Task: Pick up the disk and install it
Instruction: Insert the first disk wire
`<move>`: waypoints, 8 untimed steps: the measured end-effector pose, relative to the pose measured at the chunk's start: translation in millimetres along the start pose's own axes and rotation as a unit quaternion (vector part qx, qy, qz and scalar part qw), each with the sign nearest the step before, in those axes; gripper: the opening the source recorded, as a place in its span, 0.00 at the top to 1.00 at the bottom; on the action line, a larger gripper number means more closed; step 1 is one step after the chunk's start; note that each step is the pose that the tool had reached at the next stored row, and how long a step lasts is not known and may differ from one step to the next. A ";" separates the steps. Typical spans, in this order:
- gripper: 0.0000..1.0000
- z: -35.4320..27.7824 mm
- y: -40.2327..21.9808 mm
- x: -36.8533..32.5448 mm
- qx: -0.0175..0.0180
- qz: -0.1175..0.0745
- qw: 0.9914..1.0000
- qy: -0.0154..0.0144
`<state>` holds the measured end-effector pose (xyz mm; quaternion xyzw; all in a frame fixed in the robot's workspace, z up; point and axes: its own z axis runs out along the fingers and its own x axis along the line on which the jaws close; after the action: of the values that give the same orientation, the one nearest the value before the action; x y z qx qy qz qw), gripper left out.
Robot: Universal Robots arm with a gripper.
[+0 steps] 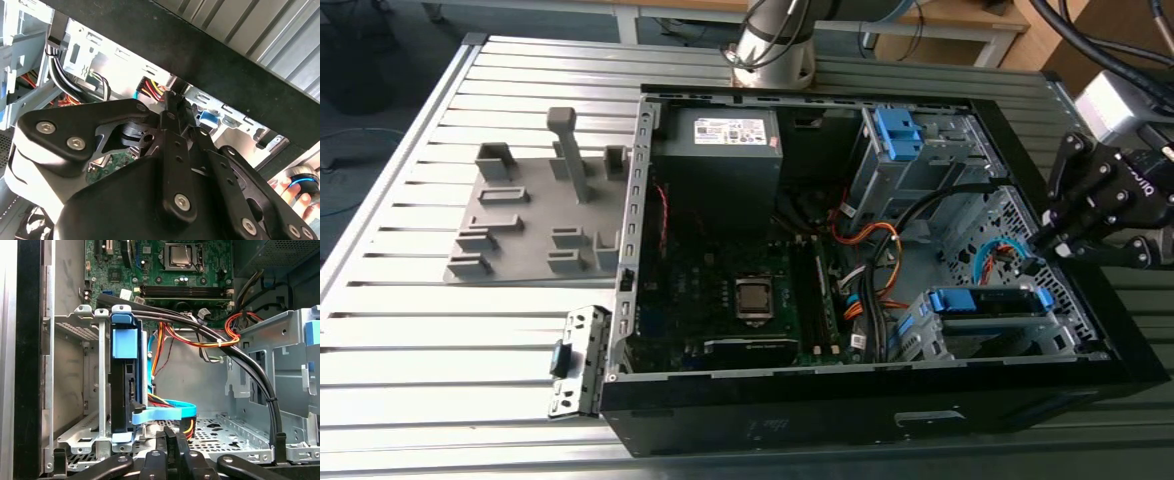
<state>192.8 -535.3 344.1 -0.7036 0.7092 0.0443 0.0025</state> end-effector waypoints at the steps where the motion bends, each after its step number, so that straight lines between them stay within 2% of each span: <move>1: 0.81 0.0 1.4 1.2 0.000 0.000 1.000 0.000; 4: 0.81 0.1 6.7 4.8 0.001 0.000 1.000 0.000; 8: 0.81 -0.4 7.6 14.6 0.001 -0.001 1.000 0.000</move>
<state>185.1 -549.8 344.0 -0.7043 0.7085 0.0436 0.0031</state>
